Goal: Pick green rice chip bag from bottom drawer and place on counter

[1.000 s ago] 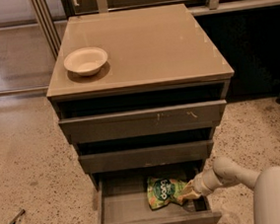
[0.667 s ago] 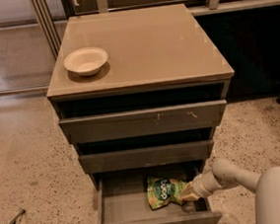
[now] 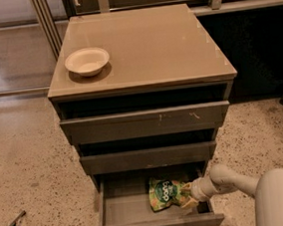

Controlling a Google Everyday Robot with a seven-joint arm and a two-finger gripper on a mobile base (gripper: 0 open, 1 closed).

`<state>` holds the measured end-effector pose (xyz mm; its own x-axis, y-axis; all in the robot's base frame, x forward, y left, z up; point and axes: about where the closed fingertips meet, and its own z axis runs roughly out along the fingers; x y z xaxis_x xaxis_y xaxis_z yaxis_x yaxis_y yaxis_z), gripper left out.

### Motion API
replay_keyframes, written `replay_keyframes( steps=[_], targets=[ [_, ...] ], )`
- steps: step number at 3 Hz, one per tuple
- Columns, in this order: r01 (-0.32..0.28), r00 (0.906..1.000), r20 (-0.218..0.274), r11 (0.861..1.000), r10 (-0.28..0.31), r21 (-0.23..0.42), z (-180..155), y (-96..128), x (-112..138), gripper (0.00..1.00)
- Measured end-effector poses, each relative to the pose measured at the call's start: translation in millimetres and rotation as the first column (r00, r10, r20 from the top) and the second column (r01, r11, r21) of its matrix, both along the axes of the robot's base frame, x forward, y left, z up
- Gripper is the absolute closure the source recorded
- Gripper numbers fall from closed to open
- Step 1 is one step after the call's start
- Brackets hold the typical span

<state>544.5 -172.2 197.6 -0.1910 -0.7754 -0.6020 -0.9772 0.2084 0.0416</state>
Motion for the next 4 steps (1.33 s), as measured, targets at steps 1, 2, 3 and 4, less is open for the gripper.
replay_keyframes(
  steps=[1,2,3,4],
  targets=[
    [0.002,0.9999,0.016,1.0,-0.002,0.001,-23.7,0.9,8.1,0.09],
    [0.01,0.9995,0.029,1.0,-0.01,0.014,-39.5,0.8,16.5,0.08],
    [0.01,0.9995,0.029,1.0,-0.01,0.014,-37.6,0.8,16.5,0.09],
    [0.01,0.9994,0.033,1.0,-0.01,0.016,-39.2,2.0,20.3,0.11]
  ],
)
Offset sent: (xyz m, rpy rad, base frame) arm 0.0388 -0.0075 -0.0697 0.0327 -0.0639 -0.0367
